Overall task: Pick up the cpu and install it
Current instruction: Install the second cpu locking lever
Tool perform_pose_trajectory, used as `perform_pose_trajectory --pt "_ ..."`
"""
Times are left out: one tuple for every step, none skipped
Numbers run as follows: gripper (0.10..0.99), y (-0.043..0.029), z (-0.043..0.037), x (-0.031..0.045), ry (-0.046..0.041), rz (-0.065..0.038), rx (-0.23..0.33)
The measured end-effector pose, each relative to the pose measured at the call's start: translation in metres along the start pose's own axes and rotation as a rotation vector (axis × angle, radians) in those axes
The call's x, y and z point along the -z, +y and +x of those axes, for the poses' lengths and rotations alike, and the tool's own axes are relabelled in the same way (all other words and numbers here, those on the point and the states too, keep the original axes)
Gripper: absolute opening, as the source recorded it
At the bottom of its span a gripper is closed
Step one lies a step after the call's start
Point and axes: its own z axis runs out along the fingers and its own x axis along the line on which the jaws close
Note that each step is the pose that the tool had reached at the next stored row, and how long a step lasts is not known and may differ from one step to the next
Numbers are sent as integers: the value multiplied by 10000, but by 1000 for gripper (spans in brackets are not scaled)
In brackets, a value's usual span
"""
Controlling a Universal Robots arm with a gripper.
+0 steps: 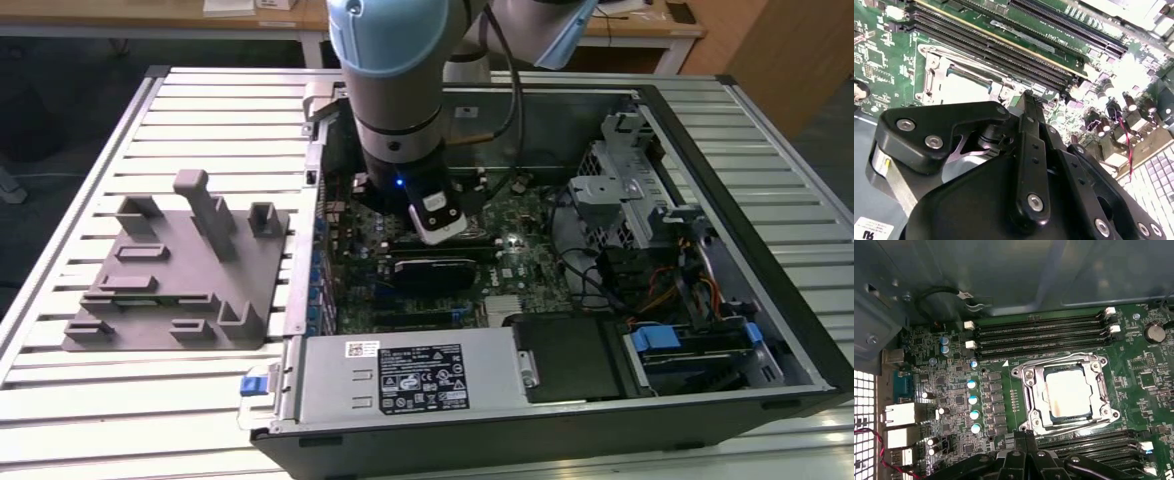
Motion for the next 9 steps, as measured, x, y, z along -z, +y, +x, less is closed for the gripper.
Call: perform_pose_trajectory --pt "106 0 0 0 0 0 0" --pt "106 0 0 0 0 0 0" --pt "106 1 -5 0 -2 3 1" --pt "106 4 -19 -1 -4 24 -3" --pt "106 9 -37 -3 -10 69 -5" --pt "106 14 -56 -6 -18 115 -7" --pt "106 20 -78 -9 -26 162 -8" --pt "106 27 -97 -12 -32 200 -8" --pt "106 37 -114 -15 -35 231 -6"
